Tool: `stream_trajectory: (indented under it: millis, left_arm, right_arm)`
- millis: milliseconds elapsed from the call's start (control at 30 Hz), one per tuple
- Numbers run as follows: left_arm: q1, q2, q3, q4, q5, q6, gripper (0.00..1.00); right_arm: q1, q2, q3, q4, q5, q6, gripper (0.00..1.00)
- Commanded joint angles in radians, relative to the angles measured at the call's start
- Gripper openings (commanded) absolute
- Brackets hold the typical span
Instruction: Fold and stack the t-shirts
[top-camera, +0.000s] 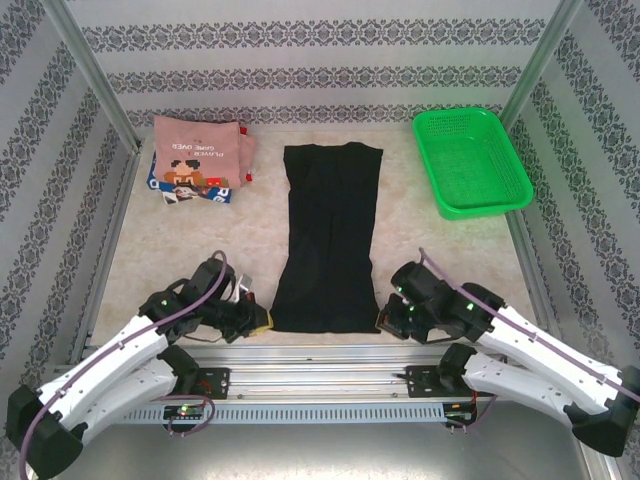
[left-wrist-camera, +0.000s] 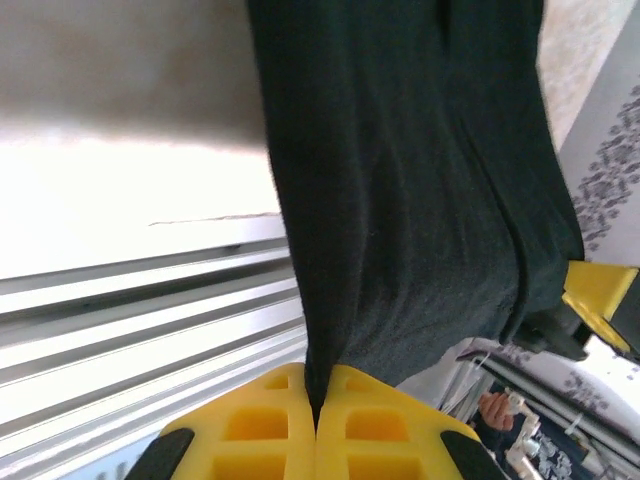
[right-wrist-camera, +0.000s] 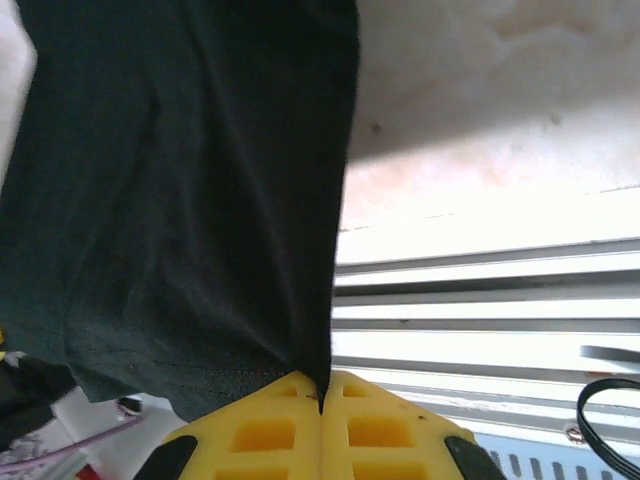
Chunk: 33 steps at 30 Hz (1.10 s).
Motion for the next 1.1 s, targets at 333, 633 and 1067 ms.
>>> stream_trajectory:
  millis: [333, 633, 1067]
  left_arm:
    - [0.205, 0.364, 0.293, 0.083, 0.024, 0.167, 0.00]
    - [0.373, 0.743, 0.587, 0.120, 0.136, 0.350, 0.00]
    - [0.429, 1.110, 0.966, 0.065, 0.174, 0.453, 0.00]
  right_arm:
    - [-0.422, 0.415, 0.369, -0.072, -0.156, -0.538, 0.00]
    - [-0.543, 0.749, 0.599, 0.006, -0.201, -0.628, 0.00]
    - [-0.610, 1.111, 0.879, 0.011, -0.188, -0.683, 0.00]
